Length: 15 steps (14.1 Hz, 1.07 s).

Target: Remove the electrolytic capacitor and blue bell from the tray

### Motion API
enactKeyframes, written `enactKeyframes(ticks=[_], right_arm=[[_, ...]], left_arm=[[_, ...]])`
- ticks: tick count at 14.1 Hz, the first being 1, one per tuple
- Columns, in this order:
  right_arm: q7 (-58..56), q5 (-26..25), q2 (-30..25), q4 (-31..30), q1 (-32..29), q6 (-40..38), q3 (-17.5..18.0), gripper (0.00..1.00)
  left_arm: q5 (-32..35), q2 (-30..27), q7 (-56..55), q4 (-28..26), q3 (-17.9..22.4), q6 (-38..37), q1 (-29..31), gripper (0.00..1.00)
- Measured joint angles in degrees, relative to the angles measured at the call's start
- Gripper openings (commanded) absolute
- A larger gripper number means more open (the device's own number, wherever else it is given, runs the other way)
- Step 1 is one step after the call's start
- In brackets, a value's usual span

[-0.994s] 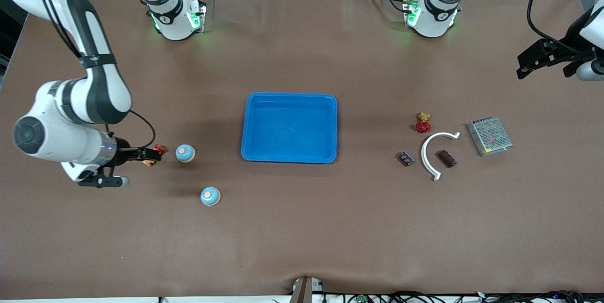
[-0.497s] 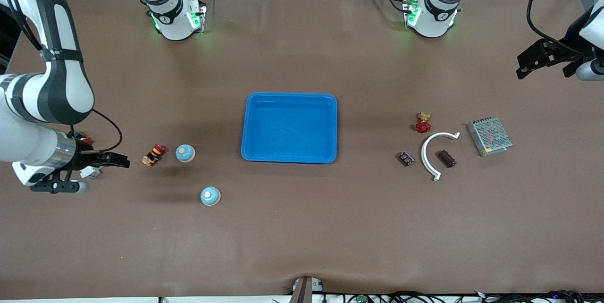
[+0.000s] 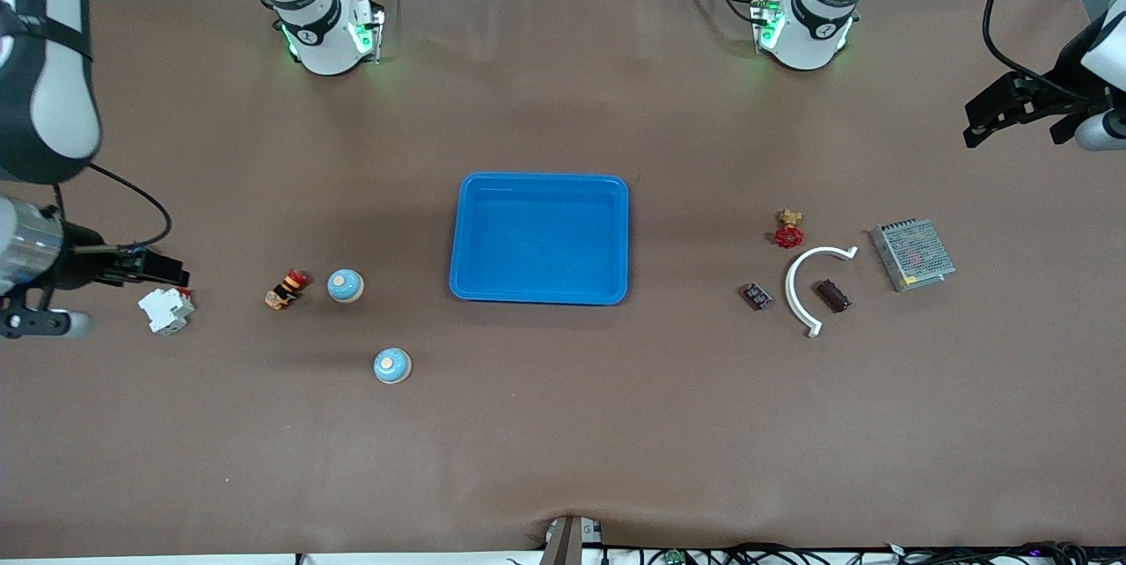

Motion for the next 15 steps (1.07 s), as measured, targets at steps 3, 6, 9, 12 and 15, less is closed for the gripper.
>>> enactKeyframes(ticks=[3,6,9,12,15], right_arm=[[0.01,-0.65,-2.48,3.81,0.29,-5.42,-0.07,1.00],[1.09,-0.95,-5.80,4.21,1.24,-8.42,-0.33,1.00],[4.38,-0.96,-7.47,4.20,2.50,-9.24,-0.29,1.00],[6.11,-0.96,-8.89,4.20,3.44,-10.25,-0.18,1.00],[7.11,-0.96,-10.54,3.65,3.90,-11.49,-0.02,1.00]], left_arm=[[0.00,0.00,0.00,0.03,0.01,0.00,0.01,1.00],[0.00,0.00,0.00,0.04,0.01,0.00,-0.01,1.00],[0.00,0.00,0.00,0.05,-0.04,0.00,-0.22,1.00],[0.00,0.00,0.00,0.05,-0.07,0.00,-0.30,1.00],[0.00,0.00,0.00,0.05,-0.08,-0.03,-0.30,1.00]])
